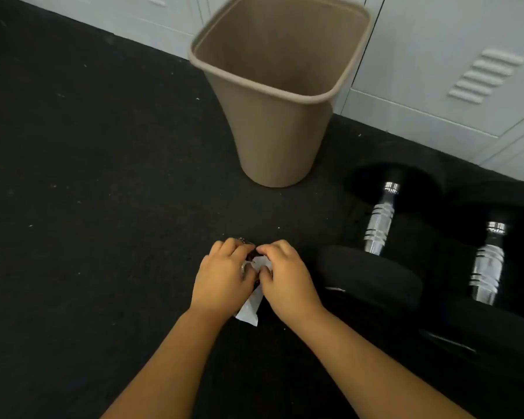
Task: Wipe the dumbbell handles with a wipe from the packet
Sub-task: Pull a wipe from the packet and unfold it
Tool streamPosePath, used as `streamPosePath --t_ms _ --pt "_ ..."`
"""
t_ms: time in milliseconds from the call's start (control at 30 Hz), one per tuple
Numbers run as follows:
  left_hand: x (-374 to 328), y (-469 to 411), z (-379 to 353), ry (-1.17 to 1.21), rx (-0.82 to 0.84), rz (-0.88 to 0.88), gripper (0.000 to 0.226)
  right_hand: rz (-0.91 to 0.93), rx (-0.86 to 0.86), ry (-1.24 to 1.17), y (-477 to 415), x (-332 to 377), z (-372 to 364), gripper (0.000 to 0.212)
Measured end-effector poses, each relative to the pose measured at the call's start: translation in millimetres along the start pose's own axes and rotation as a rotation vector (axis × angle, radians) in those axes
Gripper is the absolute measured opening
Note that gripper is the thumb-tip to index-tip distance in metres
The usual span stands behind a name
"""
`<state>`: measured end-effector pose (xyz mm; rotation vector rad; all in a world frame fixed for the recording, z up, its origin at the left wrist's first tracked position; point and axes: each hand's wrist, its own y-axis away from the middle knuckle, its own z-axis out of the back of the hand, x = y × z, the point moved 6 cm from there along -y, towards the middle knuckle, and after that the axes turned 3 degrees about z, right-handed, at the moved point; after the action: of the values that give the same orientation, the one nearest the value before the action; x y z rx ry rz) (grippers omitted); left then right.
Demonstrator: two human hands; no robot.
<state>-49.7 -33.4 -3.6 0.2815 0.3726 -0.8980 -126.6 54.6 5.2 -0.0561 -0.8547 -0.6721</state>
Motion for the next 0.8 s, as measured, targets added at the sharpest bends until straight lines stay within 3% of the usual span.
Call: streamPosePath --t_ms 333,600,800 --pt "9.6 -0.8 -13.2 0.098 -0.014 0.107 0.006 -0.039 0.077 0.080 -2.5 -14.2 -14.6 0.039" --pt "5.4 0.0 -6.4 0.029 -0.010 -0.045 0.006 0.020 0.114 0.112 -5.1 -17.7 -21.8 0.031" --pt "6.9 26.9 4.8 -0.078 0.059 -0.252 0.006 0.014 0.095 0.097 -9.7 -22.1 -26.5 0.011"
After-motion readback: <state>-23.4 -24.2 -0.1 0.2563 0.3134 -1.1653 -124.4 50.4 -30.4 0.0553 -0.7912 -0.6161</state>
